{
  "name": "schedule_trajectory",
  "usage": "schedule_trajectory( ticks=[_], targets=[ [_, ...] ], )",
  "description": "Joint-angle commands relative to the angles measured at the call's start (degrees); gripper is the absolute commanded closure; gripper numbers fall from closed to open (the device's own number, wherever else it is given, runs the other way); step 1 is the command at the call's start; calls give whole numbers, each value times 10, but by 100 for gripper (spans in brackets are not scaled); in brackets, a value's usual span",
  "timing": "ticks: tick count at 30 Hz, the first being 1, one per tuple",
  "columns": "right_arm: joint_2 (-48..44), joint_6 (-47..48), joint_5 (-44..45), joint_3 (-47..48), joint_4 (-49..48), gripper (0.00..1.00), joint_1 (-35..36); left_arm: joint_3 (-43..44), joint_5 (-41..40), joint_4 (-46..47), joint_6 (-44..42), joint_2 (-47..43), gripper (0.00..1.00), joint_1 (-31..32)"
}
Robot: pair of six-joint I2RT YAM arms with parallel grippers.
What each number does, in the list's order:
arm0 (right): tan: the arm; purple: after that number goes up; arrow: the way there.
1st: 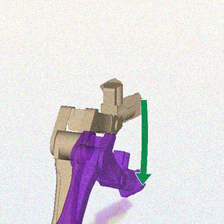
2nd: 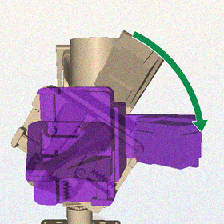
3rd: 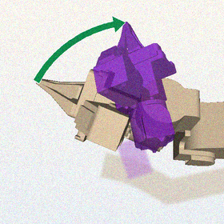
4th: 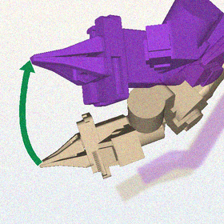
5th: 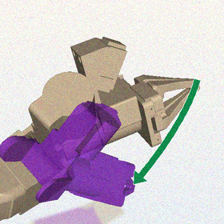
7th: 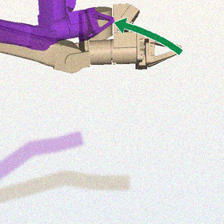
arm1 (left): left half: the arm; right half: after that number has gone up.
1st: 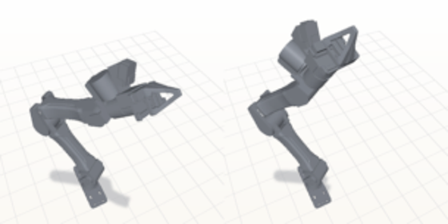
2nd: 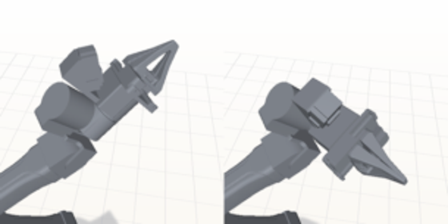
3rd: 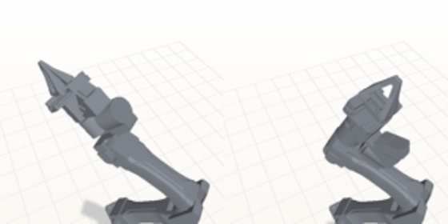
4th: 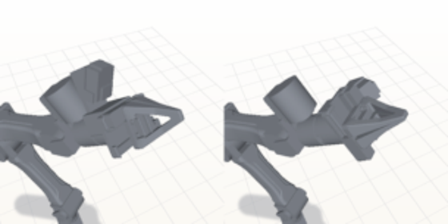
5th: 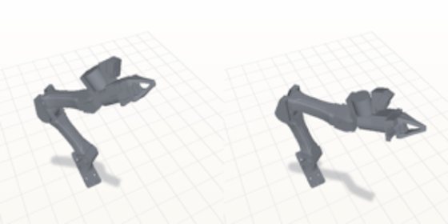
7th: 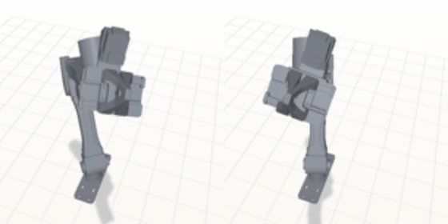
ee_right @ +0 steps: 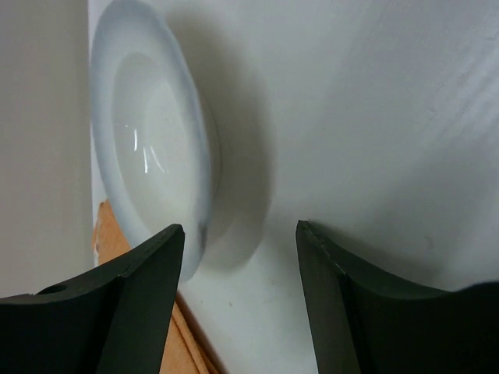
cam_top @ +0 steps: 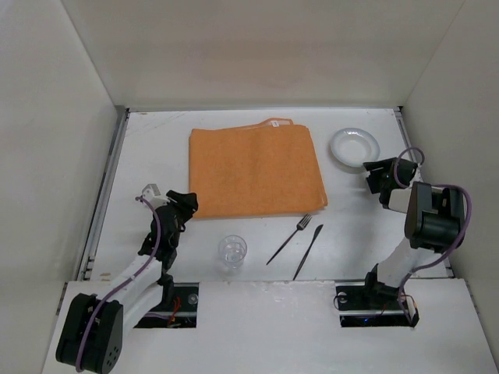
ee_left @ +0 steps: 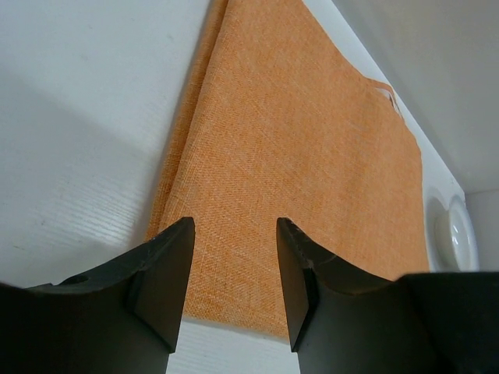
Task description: Set the dinner table for one person
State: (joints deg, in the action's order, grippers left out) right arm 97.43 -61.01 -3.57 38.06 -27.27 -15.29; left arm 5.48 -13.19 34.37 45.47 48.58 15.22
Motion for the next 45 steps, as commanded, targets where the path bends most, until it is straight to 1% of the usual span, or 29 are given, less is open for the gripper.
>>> schedule_trajectory(
  ticks=[1, 3, 5, 8, 9, 13, 16, 17, 22, 25, 29, 31, 34, 38, 41, 45],
  targets=[
    [47, -50, -57, 22, -136, 35, -10, -6, -13, 60, -7, 5, 56, 10],
    [80, -80, -74, 25, -176, 39, -12, -7, -13, 71, -7, 13, 56, 15],
    [109, -100, -83, 34, -196, 42, -13, -7, -13, 76, -7, 17, 56, 17],
    [132, -104, -75, 47, -195, 47, -10, -6, -13, 76, -8, 20, 56, 18],
    [139, -104, -73, 53, -191, 50, -10, -6, -13, 76, -8, 20, 56, 18],
    [152, -110, -67, 57, -190, 74, -7, -6, -13, 76, -8, 20, 56, 16],
    [134, -103, -71, 54, -192, 85, -5, -6, -13, 76, -8, 23, 56, 16],
    [124, -101, -74, 52, -193, 87, -5, -6, -13, 76, -8, 25, 56, 17],
    [36, -72, -100, 42, -190, 89, -5, -1, -12, 76, -7, 37, 56, 19],
    [-32, -67, -114, 30, -180, 89, 22, -1, -13, 80, -7, 38, 56, 19],
    [-102, -60, -121, 29, -160, 89, 99, -1, -13, 81, -8, 40, 56, 17],
    [-117, -61, -108, 30, -148, 88, 156, 0, -13, 81, -9, 42, 56, 16],
    [-99, -65, -95, 51, -138, 87, 247, 0, -13, 81, -10, 40, 56, 15],
    [-38, -83, -78, 94, -147, 87, 348, -3, -13, 76, -10, 32, 56, 11],
    [1, -89, -68, 123, -147, 87, 387, -5, -17, 74, -9, 28, 56, 10],
    [41, -99, -64, 146, -147, 87, 416, -6, -17, 71, -8, 23, 56, 9]
  ],
)
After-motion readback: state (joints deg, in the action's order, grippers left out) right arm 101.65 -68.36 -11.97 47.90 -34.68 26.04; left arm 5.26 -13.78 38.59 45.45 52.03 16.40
